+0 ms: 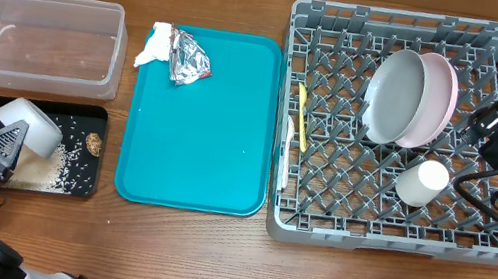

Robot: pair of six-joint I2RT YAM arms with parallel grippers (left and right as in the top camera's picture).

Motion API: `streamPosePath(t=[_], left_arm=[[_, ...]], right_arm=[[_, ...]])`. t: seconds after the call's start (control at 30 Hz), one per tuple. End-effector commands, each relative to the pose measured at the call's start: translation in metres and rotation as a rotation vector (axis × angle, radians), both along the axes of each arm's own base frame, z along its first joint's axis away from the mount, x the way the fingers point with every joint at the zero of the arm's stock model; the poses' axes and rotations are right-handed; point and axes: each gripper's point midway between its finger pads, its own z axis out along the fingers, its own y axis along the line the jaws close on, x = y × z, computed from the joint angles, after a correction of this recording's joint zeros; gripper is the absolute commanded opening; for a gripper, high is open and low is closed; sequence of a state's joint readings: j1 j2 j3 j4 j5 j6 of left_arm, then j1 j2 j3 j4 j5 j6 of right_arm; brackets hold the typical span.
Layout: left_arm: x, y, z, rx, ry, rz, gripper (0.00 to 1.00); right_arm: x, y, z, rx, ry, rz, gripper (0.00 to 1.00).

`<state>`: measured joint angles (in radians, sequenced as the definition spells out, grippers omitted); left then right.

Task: Sort waste into correct bins and load items into the dishwasher rack
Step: 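Lift the emptied bowl with the left gripper and carry it toward the rack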

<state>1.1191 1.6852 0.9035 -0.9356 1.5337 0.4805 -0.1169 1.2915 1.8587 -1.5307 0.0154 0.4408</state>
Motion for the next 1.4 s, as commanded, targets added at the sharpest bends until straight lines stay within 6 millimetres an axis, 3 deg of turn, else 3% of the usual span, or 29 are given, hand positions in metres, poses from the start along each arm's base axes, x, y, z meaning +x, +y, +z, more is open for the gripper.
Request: streamPosePath(t=[0.0,0.07,0.13,0.17,0.23,0.4,0.63,0.87,0.93,0.97,1.1,1.2,1.27,1.37], left_arm=[[-0.001,-0.001,-0.007,-0.014,0.038,-0.002,0.04],[0.000,0.001,0.000,0.024,-0.025,0.004,0.04],[-0.001,0.000,0.006,-0.046,-0.030,0.012,0.04],[0.000,0.003,0.001,0.014,-0.032,0.008,0.04],[0.000,0.004,-0.002,-0.027,0.008,0.009,0.04],[-0.005,-0.009,0.010,-0.114,0.003,0.012,0.04],[-0.004,-0.073,0.058,0.057,-0.085,-0.132,0.04],[0.005,-0.177,0.146,0.344,-0.356,-0.507,0.04],[0.009,-0.196,0.167,0.375,-0.414,-0.587,0.04],[0.016,-0.210,0.187,0.370,-0.438,-0.658,0.04],[0.043,-0.229,0.223,0.307,-0.326,-0.758,0.04],[0.087,-0.226,0.237,0.327,-0.090,-0.600,0.04],[0.106,-0.229,0.257,0.397,-0.120,-0.508,0.04],[0.132,-0.244,0.249,0.546,-0.069,-0.355,0.04]], right_arm=[[-0.001,-0.002,0.004,-0.009,-0.012,-0.009,1.00],[-0.001,-0.002,0.004,-0.009,-0.013,-0.009,1.00],[-0.001,-0.002,0.003,-0.009,-0.012,-0.009,1.00],[-0.001,-0.002,0.003,-0.008,-0.011,-0.009,1.00],[-0.001,-0.002,0.004,-0.009,-0.012,-0.009,1.00],[-0.001,-0.002,0.003,-0.009,-0.012,-0.009,1.00],[0.001,-0.002,0.005,-0.010,-0.021,-0.009,1.00],[0.001,-0.002,0.005,-0.009,-0.023,-0.009,1.00],[0.001,-0.002,0.005,-0.010,-0.023,-0.010,1.00],[0.001,-0.002,0.005,-0.010,-0.023,-0.009,1.00],[0.001,-0.002,0.005,-0.009,-0.023,-0.009,1.00],[0.001,-0.002,0.005,-0.009,-0.023,-0.009,1.00],[0.001,-0.002,0.005,-0.009,-0.023,-0.009,1.00],[0.000,-0.002,0.005,-0.009,-0.019,-0.009,1.00]])
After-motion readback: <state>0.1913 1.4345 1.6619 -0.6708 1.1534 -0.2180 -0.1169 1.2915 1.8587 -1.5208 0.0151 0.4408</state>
